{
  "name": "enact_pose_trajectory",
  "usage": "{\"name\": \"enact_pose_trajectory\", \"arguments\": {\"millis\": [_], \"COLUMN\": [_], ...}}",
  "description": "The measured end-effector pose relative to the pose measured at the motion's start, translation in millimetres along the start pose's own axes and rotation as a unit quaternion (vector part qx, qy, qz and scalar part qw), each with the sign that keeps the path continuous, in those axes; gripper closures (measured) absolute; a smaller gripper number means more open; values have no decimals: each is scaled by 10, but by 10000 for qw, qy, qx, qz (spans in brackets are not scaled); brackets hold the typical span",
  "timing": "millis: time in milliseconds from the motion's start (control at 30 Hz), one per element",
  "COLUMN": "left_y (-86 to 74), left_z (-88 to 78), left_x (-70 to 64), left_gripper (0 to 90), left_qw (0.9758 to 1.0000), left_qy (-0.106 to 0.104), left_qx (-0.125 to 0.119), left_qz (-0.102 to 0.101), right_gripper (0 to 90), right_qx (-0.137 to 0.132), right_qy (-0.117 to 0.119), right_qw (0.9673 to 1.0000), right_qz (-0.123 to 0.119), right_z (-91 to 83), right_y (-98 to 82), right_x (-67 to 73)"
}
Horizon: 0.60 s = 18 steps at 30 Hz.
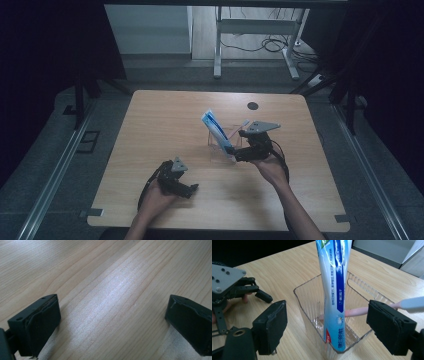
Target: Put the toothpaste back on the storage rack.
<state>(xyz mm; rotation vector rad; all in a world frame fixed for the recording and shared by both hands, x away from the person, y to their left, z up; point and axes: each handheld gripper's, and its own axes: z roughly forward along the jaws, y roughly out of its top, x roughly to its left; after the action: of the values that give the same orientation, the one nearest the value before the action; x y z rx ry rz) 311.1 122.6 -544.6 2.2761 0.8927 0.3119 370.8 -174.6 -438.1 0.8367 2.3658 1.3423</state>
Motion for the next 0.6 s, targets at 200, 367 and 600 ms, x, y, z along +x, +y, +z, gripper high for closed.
{"name": "enact_pose_trajectory", "arguments": {"millis": [200,367,600], "left_y": [0,0,0], "left_z": [0,0,0], "left_x": [0,0,1], "left_gripper": [1,1,1], "left_qw": [10000,10000,10000], "left_qy": [-1,-3,-4], "left_qx": [0,2,3], "left_qz": [-1,-2,1], "right_gripper": [138,132,122], "right_qx": [10,-4,10], "right_qy": [-63,-95,-173], "right_qw": [10000,9999,9998], "right_qz": [-25,-85,-131], "right_z": [-42,-96,-188], "right_y": [-44,-82,-144], "right_x": [13,24,12]}}
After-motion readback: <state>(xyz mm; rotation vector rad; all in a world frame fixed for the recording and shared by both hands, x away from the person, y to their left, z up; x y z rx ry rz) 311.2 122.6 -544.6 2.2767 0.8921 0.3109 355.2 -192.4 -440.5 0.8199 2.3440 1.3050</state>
